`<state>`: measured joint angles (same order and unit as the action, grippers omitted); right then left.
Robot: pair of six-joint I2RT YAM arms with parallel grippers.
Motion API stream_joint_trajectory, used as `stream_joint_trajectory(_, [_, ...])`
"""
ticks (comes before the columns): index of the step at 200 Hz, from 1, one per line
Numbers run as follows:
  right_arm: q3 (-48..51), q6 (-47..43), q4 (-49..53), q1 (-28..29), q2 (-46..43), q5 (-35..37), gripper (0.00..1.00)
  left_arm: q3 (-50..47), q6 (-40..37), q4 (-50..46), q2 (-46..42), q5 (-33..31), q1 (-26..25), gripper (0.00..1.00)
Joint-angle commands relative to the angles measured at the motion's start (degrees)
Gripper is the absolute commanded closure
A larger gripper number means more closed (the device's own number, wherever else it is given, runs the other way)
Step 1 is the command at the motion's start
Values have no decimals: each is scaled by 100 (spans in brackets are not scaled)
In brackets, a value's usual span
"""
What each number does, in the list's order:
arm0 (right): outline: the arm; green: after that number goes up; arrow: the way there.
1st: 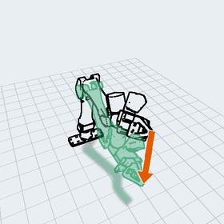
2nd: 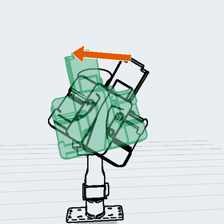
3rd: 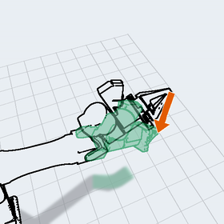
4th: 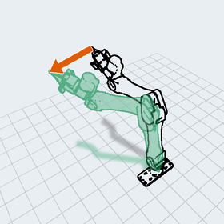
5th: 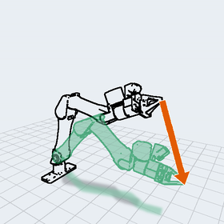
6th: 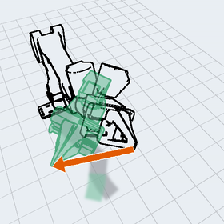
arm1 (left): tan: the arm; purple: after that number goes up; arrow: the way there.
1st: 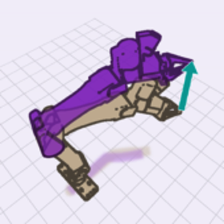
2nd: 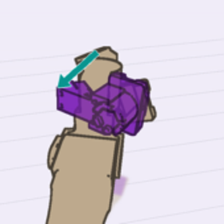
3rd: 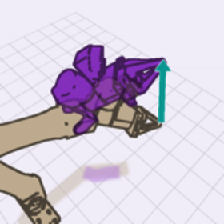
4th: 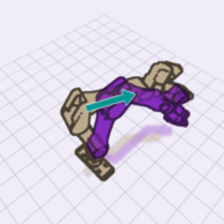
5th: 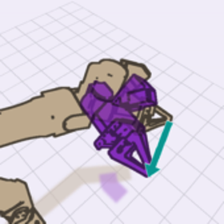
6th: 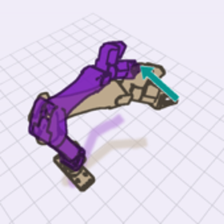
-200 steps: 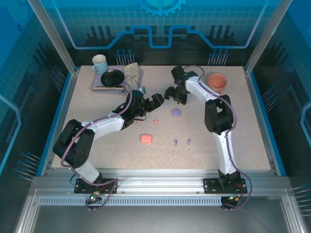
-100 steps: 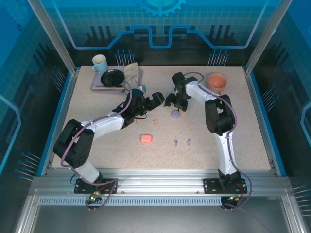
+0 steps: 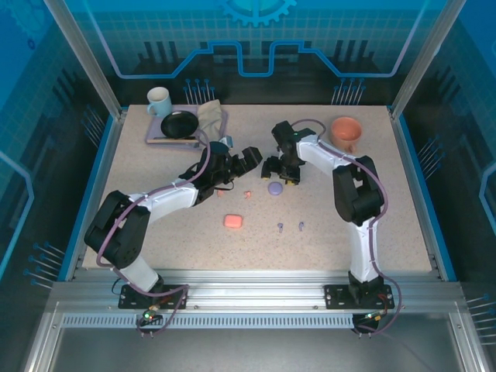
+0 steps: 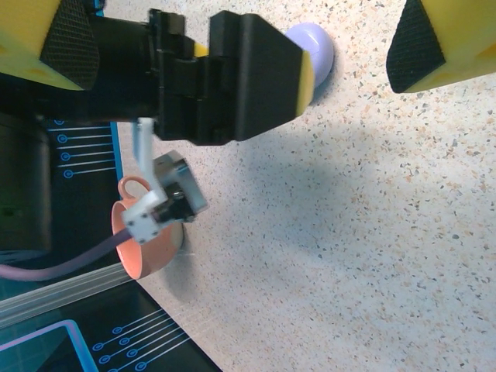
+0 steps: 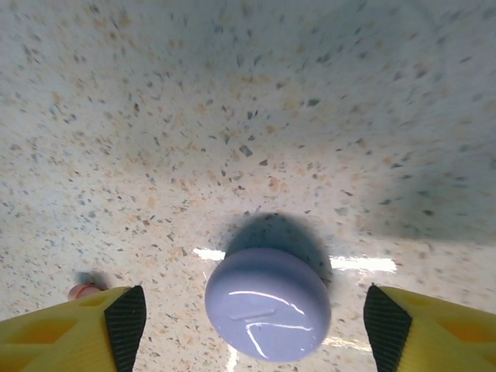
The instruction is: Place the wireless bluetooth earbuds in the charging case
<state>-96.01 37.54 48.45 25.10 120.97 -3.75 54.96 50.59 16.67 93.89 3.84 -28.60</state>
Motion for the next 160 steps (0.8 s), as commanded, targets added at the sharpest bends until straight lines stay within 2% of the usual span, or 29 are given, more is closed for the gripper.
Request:
stream_joint_trajectory(1, [-285, -409, 418, 185, -179, 513, 20, 100, -181, -163, -238, -21, 65, 1])
stream_joint_trajectory(28, [-734, -926, 922, 344, 93, 840, 19, 81, -233, -260, -339, 0, 220, 1])
stream_joint_trajectory(79, [-1213, -871, 1411, 595, 524, 1052, 17, 138, -276, -358, -392, 34, 308, 1])
stream_joint_trajectory(126, [-1271, -1098, 1466, 679, 845, 1114, 17, 125, -262, -366, -406, 38, 311, 1])
stream_joint_trajectory(160, [-1285, -1290, 1466, 686, 1068, 1125, 21, 120, -269, -365, -385, 56, 311, 1])
